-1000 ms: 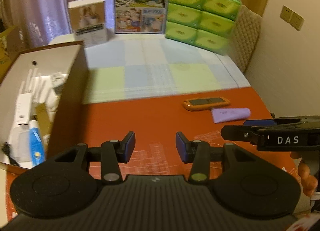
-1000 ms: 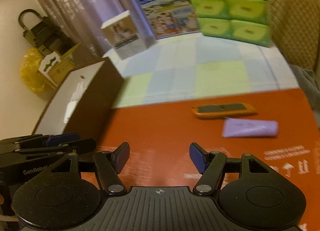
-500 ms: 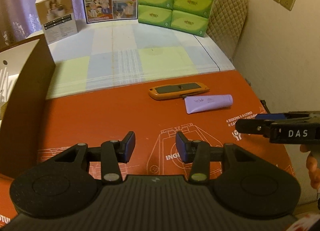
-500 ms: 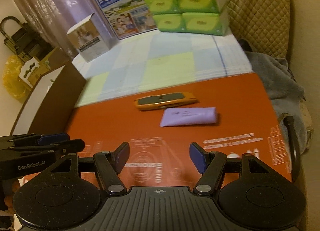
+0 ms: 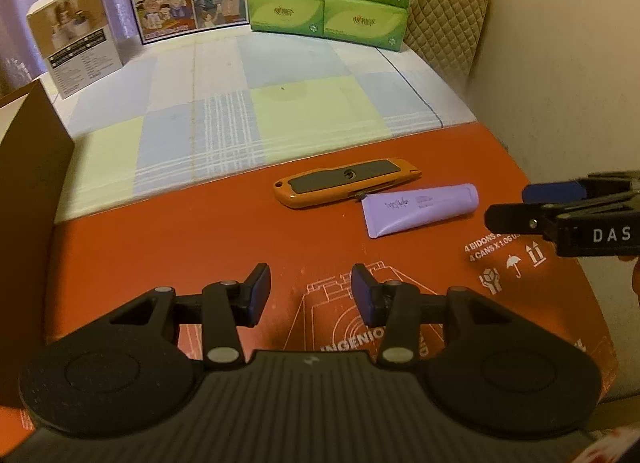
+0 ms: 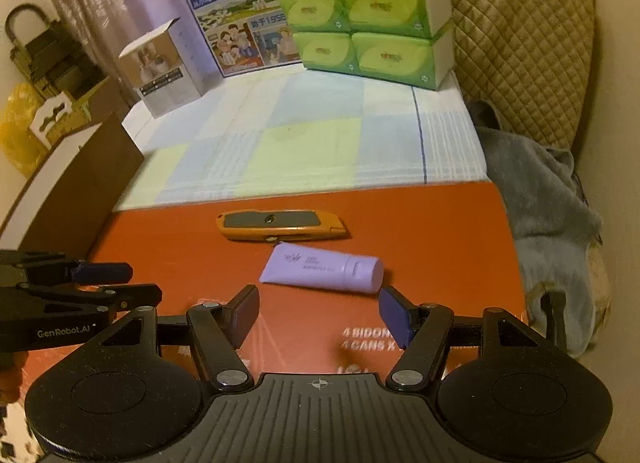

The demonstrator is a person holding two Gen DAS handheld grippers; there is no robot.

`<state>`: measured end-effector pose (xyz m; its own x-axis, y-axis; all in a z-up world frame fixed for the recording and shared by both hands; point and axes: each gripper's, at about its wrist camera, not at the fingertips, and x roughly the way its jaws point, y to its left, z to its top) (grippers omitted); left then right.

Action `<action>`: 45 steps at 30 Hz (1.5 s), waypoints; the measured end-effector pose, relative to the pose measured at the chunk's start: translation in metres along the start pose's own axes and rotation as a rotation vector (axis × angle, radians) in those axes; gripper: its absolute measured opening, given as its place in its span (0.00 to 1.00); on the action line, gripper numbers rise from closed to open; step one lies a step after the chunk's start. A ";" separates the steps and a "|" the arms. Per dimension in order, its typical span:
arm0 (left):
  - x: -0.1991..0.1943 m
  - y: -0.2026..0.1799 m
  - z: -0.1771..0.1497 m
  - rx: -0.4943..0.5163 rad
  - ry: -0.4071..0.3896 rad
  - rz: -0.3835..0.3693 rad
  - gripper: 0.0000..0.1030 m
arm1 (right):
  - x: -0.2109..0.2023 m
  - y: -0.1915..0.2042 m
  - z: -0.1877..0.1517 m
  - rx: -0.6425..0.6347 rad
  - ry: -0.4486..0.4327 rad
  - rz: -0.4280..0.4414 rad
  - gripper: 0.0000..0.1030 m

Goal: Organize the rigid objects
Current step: 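Move both tools back to the mat and grasp the purple tube with the right gripper, then grasp the orange utility knife with the left gripper while the right holds the purple tube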

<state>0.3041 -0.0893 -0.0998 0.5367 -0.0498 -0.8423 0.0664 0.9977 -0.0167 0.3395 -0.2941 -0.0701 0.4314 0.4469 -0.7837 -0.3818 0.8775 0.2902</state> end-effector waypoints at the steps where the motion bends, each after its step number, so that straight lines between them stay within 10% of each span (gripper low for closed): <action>1: 0.003 0.000 0.001 0.004 0.003 0.000 0.39 | 0.004 0.000 0.002 -0.015 0.000 0.004 0.61; 28: 0.045 0.012 0.022 0.059 0.070 0.000 0.40 | 0.086 0.012 0.008 -0.425 0.188 0.113 0.60; 35: 0.046 0.014 0.021 0.069 0.072 -0.004 0.40 | 0.092 0.017 0.000 -0.380 0.147 0.070 0.37; 45: 0.050 0.008 0.024 0.145 0.056 -0.042 0.41 | 0.080 0.023 -0.013 -0.354 0.099 0.041 0.29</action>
<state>0.3523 -0.0846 -0.1293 0.4831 -0.0849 -0.8714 0.2107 0.9773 0.0216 0.3551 -0.2409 -0.1329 0.3357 0.4462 -0.8296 -0.6637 0.7370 0.1278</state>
